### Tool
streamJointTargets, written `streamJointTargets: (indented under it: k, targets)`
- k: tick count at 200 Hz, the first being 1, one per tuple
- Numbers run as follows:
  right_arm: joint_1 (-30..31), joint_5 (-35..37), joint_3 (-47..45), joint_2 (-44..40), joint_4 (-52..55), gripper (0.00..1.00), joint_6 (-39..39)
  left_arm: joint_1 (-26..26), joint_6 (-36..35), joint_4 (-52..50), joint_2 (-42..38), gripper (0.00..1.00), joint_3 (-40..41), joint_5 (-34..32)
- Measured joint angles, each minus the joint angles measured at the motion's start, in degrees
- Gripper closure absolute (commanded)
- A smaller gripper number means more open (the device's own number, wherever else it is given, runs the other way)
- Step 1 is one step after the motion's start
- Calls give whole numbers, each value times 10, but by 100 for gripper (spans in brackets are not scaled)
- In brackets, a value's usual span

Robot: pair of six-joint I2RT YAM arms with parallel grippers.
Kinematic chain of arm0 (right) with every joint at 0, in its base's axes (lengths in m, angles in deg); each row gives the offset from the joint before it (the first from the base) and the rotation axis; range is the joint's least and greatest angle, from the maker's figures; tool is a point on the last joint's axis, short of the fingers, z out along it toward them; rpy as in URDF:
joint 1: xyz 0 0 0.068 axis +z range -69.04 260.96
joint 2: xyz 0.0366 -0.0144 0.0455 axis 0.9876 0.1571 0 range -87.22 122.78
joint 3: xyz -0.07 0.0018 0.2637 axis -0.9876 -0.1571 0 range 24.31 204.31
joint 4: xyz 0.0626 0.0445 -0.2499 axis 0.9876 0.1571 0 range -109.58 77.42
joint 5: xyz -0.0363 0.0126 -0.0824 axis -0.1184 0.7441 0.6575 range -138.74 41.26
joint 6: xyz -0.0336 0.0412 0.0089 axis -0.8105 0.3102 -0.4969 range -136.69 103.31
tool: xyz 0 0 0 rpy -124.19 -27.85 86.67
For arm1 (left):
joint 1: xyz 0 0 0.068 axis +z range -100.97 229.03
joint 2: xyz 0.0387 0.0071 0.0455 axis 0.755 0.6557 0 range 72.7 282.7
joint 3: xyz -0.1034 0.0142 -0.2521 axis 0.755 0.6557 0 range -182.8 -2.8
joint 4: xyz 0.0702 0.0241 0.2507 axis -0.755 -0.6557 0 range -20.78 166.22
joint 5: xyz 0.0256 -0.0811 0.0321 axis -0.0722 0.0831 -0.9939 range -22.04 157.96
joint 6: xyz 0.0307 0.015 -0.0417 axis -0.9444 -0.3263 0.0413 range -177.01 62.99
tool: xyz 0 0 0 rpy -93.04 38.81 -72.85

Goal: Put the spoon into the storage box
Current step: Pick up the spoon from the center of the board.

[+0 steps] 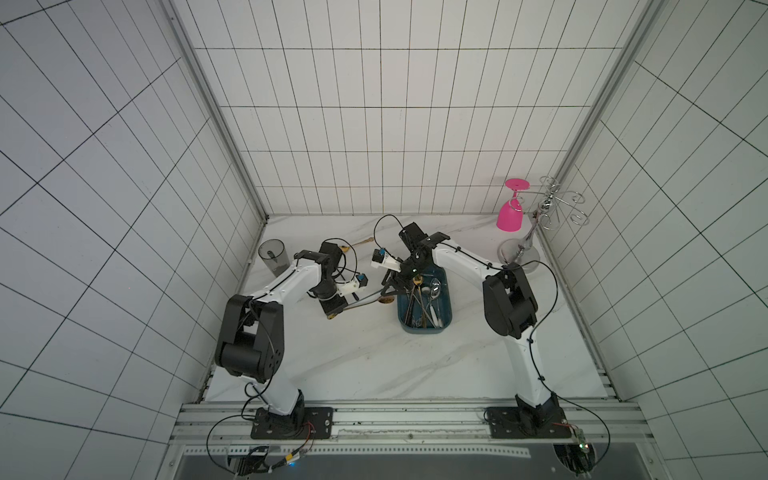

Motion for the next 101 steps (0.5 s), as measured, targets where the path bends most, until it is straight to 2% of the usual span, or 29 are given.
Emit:
streamJointTargets:
  k: [11,37,63,82,94,101]
  targets:
    - [0,-6,0,1,4,64,-3,0,0,0,0,100,0,0]
    - [0,-16,8,6,11,66,-13,0,-1,0,0,100,0,0]
    - [2,-19,9,9,11,74,-18,0,-3,-1,0,100,0,0]
    - [3,-19,9,10,11,84,-22,0,-6,-4,-2,100,0,0]
    - [3,-20,9,10,12,100,-33,0,-8,-5,-3,100,0,-1]
    - [2,-28,9,11,22,100,-44,1,-11,-2,-3,100,0,-7]
